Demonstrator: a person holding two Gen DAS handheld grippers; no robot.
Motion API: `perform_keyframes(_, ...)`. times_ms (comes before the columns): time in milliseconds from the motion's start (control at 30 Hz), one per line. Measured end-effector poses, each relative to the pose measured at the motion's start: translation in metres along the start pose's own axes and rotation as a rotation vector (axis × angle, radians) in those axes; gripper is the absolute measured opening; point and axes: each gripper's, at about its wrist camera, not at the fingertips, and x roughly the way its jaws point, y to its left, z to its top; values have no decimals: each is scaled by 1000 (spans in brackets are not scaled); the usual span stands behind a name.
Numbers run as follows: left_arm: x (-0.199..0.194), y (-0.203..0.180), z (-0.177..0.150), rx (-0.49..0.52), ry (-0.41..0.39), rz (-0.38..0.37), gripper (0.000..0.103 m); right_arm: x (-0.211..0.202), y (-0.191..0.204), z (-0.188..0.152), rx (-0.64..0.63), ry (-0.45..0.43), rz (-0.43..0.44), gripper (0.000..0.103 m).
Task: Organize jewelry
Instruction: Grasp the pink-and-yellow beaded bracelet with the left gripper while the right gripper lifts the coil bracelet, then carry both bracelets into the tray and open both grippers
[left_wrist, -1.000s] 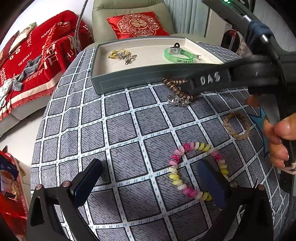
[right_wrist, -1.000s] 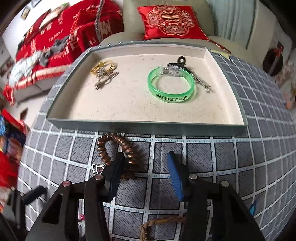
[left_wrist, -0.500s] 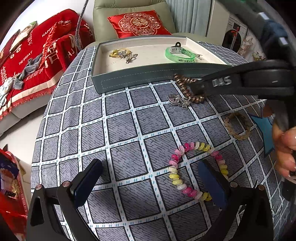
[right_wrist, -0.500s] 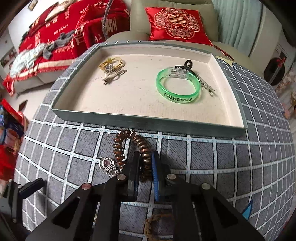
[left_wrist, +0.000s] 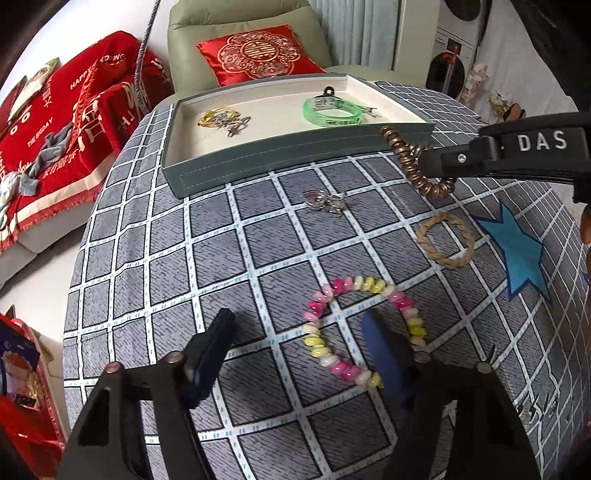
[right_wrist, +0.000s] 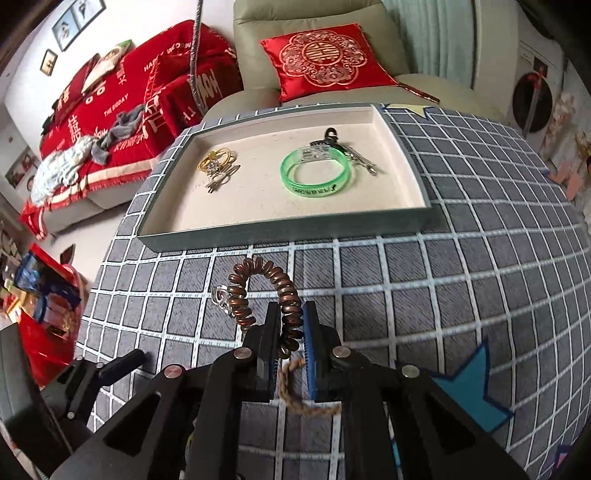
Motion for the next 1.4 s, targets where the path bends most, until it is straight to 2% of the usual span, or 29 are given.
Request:
perform_keyframes(67,-2,-3,0,13,-1,-6,72,-4,-2,-3,9,-5,2,13)
perform_keyframes(100,-3,-5,-1,22,-2,-9,63,-7,-3,-4,14,-9,4,13)
perform_keyframes(133,-4,-7,0,31,-3,-14,48,-9,-4,-5,19,-12,5,13)
perform_keyframes(233,-5,-12,0,51,4,-28,27,-15,-7,-7,33,-16,17,13)
perform_keyframes(267,-6,-13,0,55,4,-31,24,-16,-7,-8,35,-17,18,13)
perform_keyframes(500,-10,-7,-3,12,4,-73,24,-24,-12,-15,43,-27,22,13)
perform_keyframes(833,-35,24,-1,-69,-61,-94,24,-34,-24,-23,90,-31,48,13)
perform_keyframes(1167,-47,37,15,-89,-112,-96,24,-35,-24,-23,101,-34,56,13)
perform_keyframes(1400,-60,44,36,-95,-171,-99,24,-40,-26,-9,107,-56,59,13)
